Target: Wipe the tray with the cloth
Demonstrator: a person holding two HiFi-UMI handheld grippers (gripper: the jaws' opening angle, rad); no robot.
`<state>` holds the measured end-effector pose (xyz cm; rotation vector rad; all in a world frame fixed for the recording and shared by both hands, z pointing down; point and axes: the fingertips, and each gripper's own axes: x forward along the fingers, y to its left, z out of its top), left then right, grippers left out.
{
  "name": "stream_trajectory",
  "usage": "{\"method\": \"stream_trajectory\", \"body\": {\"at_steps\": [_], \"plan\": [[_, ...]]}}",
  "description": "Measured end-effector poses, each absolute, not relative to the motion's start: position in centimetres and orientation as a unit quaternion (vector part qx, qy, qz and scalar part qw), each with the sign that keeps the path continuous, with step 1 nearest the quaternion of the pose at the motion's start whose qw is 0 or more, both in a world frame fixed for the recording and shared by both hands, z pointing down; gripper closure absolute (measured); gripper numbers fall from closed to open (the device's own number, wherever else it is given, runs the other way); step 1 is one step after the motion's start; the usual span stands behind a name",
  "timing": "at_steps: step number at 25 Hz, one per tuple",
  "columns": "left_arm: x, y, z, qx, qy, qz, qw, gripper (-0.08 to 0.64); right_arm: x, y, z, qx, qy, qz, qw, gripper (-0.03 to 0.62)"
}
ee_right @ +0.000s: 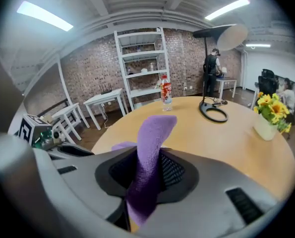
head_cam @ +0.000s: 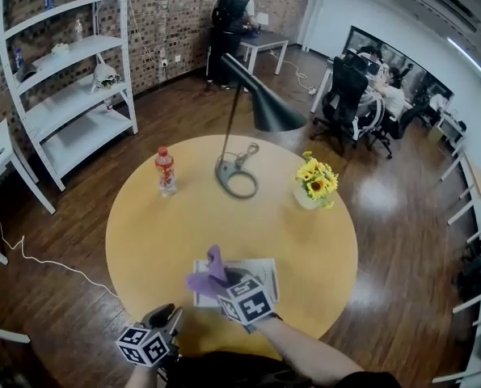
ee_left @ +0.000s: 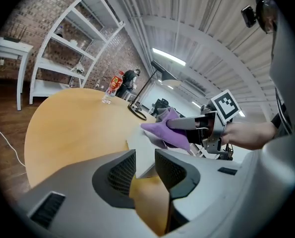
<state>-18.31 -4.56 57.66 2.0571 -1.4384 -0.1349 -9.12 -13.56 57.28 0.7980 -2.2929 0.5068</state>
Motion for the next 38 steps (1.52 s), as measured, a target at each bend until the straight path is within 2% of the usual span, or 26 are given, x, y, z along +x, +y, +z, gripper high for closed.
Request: {"method": "stream_trajectory", "body": {"at_steps": [3, 7, 18, 24, 33, 36, 38], "plan": [[-19.5, -4.0, 57.3, 0.772, -0.554, -0.068, 0.304, 0.448, -12.2, -11.8, 59.7, 0.283, -0.864, 0.235, 0.344, 0.488], [-20.9, -3.3, 56.5, 0.763, -0.570, -0.086, 0.293, 0.448, -12.6, -10.5, 61.7, 0.280, -0.863, 0.206, 0.366, 0.488], [-18.3, -3.9, 57.4, 0.767, -0.559, -0.056, 0.309, 0.448, -5.4, -10.8, 61.8, 0.296, -0.858, 0.151, 0.391, 0.486], [-15.8, -5.4, 57.2, 0.782, -0.541, -0.037, 0.308, 0.448, -1.2, -10.5, 62.1, 0.307, -0.860, 0.179, 0.367, 0.486], [-16.1, -7.9, 57.0, 0.766, -0.570, -0.029, 0.296, 0.448, 3.6, -11.5, 62.4, 0.352, -0.837, 0.192, 0.371, 0.486], [-15.6, -9.5, 57.2, 0.762, -0.572, -0.012, 0.301, 0.448, 4.1, -11.4, 62.3, 0.341, -0.831, 0.221, 0.380, 0.488], [-14.8, -10.2, 57.0, 0.771, -0.563, 0.003, 0.297, 0.448, 4.5, -11.8, 61.0, 0.329, -0.838, 0.246, 0.359, 0.488]]}}
